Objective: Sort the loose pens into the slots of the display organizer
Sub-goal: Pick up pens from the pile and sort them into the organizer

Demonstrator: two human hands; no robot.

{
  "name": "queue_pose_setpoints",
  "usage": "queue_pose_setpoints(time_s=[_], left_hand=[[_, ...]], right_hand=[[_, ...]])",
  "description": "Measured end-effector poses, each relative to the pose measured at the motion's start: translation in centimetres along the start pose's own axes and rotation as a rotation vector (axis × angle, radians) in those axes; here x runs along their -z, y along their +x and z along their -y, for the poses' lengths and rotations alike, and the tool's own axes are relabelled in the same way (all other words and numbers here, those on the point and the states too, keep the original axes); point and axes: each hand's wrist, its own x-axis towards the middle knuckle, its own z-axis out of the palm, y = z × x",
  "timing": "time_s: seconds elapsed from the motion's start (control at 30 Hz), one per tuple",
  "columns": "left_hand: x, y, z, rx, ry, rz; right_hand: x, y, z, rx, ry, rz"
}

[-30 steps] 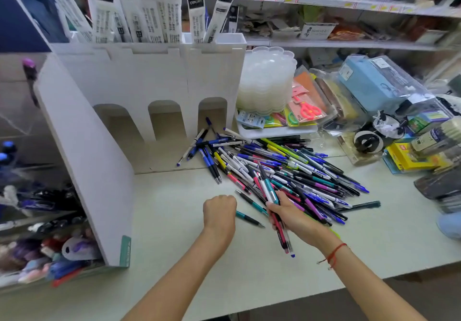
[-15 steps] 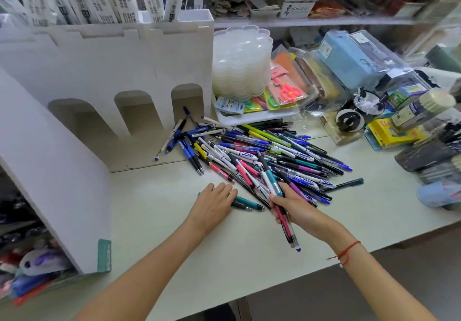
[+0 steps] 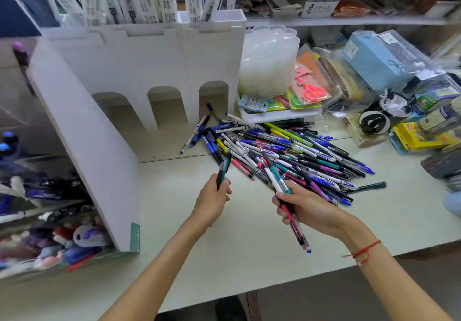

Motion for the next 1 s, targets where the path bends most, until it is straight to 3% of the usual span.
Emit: queue_pose_setpoints(time_s=[0.07, 0.1, 0.23, 0.37, 0.47, 0.6, 0.8, 1.0], left_hand=[[1.1, -2.0, -1.2, 0.126, -0.471, 0.051], [1.7, -2.9, -1.7, 0.125, -0.550, 0.050], [3.2, -6.5, -4.3, 0.021, -0.442, -0.056], [5.7, -9.9, -6.2, -0.038, -0.525, -0.089], [9.2, -12.1, -6.5, -0.062, -0.520, -0.060], [14.5, -14.1, -5.7, -0.161, -0.443, -0.091], [20.5, -16.2, -2.8, -0.262, -0.421, -0.211], [25.7, -17.7, 0.7, -0.148, -0.555, -0.341]], right_hand=[[-2.1, -0.1, 1.1, -0.017, -0.003, 0.087], [-3.4, -0.2, 1.7, -0.021, -0.025, 0.120], [-9.4, -1.5, 4.0, 0.037, -0.446, 0.095], [-15.1, -3.5, 5.2, 0.181, -0.853, -0.031], [-18.2, -5.1, 6.2, 0.199, -0.766, -0.009], [-21.8, -6.1, 6.8, 0.203, -0.594, 0.158], [-27.9, -5.0, 6.0, 0.233, -0.309, 0.345], [-34.0, -3.1, 5.3, 0.273, -0.506, 0.228]])
